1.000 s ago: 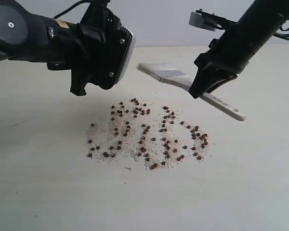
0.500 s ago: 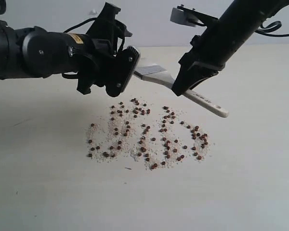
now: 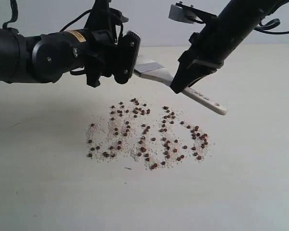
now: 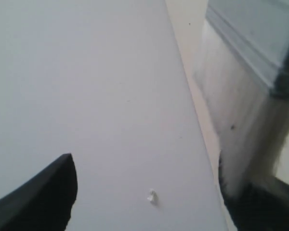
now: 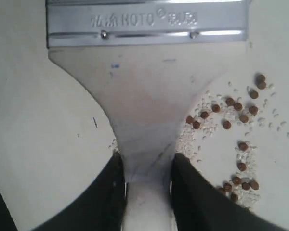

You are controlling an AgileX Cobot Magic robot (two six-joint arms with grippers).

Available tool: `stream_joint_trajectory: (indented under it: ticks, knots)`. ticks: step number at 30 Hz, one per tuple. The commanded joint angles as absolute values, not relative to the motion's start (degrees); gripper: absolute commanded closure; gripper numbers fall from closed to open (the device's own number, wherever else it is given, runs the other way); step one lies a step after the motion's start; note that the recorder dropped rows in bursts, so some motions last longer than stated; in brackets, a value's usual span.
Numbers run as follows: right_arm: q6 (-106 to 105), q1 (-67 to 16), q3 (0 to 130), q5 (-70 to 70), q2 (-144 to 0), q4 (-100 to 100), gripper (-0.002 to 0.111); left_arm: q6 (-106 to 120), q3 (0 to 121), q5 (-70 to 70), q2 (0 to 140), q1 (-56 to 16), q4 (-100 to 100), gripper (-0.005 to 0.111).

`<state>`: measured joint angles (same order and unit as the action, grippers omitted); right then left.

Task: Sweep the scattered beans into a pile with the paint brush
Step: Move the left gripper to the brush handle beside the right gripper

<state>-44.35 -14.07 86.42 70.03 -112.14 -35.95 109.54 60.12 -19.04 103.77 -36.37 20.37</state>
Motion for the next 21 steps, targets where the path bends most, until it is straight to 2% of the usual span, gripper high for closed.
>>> stream_joint_trajectory:
  ticks: [1, 11, 21]
  knots:
    - [-45.25, -14.02, 86.88, 69.96, -112.03, -36.79, 0.108, 105.79, 60.35, -18.35, 103.73, -36.76, 20.63, 0.031]
    - [-44.91, -14.02, 86.88, 69.96, -112.03, -36.79, 0.108, 106.24, 60.35, -13.35, 103.73, -36.76, 18.85, 0.031]
    - [-44.36, -14.02, 87.0, 69.96, -112.03, -34.89, 0.108, 107.79, 60.35, -11.0, 101.87, -40.12, 18.55, 0.031]
